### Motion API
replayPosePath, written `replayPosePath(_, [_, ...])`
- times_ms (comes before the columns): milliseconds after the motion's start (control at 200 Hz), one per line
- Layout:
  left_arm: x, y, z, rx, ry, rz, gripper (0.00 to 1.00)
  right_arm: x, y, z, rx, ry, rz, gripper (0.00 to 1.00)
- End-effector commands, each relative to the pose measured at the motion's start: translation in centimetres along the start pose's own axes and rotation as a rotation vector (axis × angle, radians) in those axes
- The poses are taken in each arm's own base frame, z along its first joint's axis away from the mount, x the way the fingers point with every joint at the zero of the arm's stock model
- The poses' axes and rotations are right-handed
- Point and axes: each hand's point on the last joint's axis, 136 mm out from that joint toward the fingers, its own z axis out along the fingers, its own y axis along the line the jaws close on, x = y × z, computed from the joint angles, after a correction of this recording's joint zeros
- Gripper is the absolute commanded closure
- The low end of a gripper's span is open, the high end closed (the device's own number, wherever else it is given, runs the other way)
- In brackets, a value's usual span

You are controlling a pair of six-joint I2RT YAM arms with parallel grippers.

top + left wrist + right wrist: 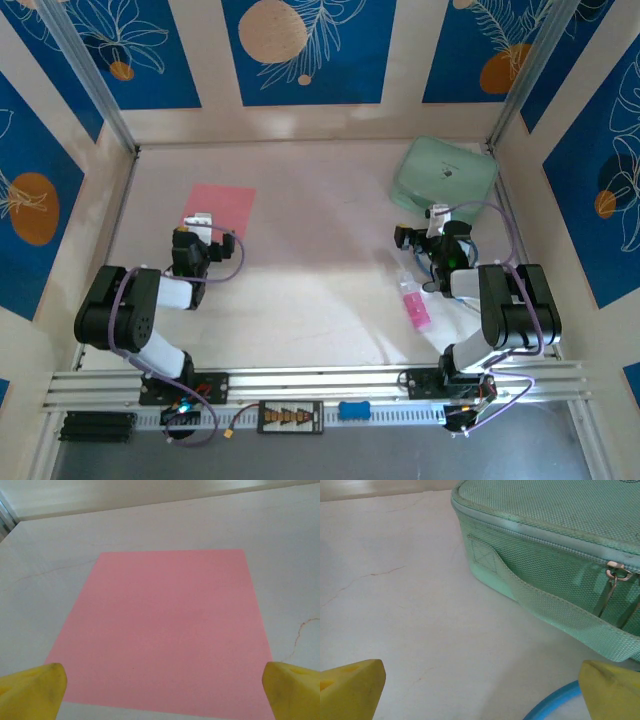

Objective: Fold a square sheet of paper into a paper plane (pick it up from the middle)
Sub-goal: Move the square sheet of paper to the center of the table.

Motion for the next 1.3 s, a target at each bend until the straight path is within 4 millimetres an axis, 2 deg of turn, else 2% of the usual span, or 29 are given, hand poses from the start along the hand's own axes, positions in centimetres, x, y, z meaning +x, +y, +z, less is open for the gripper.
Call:
replayPosePath(0, [-1.0,0.1,0.2,0.011,-0.025,0.003,0.00,-1.6,-0.1,0.1,0.008,-0.047,-0.003,0.01])
replayPosePath(600, [-1.0,0.1,0.3,0.013,-0.024,0.001,0.00,-1.6,-0.3,0.0,-0.012,-0.045,0.021,0.01])
replayPosePath(970, [-1.2,-0.5,-0.1,0.047,-0.042,0.016,0.00,-1.7,0.5,0.0,-0.005,-0.055,-0.028,0.01])
replayPosePath(1065, [-1.8,-0.1,-0.7,0.025,-0.060,0.006,0.00,-1.8,0.9,-0.4,0.002,-0.073,-0.052,0.01])
replayPosePath(1165, [-2.6,0.7,-1.2,-0.015,-0.049,-0.010,0.00,-3.0,1.5,-1.1,-0.001,-0.084,-0.070,0.01])
replayPosePath(1295, [-3.3,2.1,-1.6,-0.088,0.040,-0.066,0.00,-4.2,2.0,-1.5,0.026,0.089,0.022,0.01])
